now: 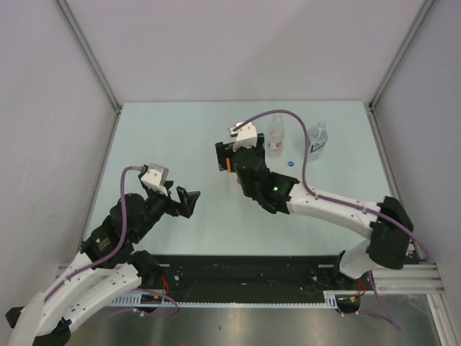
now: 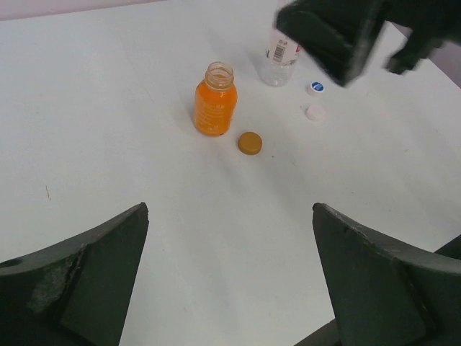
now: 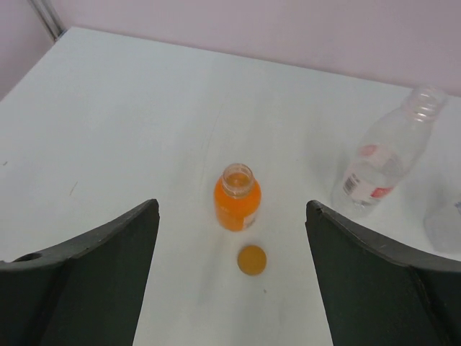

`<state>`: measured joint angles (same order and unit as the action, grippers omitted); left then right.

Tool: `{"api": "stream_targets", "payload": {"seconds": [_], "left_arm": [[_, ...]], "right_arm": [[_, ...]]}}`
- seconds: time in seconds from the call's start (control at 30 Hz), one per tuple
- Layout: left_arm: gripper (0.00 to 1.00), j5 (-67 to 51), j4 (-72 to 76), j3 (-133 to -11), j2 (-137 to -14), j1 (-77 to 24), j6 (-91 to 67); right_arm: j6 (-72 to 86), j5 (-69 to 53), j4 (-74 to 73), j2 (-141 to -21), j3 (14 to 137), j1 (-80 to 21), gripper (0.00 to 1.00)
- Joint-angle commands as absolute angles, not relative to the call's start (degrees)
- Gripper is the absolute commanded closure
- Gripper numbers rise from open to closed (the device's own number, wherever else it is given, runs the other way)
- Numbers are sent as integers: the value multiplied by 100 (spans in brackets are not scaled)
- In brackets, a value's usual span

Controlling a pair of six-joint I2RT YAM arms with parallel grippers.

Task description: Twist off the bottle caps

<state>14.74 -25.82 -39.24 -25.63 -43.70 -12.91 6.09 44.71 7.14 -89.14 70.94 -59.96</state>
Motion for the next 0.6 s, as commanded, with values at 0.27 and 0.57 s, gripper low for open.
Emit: {"api": "stream_targets", "payload": {"seconds": [0.27,0.57], "left_arm": [[0,1212,-1802,-4430,-3831,-4342,-1553],[0,2909,-1318,-4272,-3630,-4342,-2856]], "right_arm": [[1520,4983,-1458,-4934,5134,-7057,17],[2662,5203,-2215,-3736,3816,-7268,16]]}}
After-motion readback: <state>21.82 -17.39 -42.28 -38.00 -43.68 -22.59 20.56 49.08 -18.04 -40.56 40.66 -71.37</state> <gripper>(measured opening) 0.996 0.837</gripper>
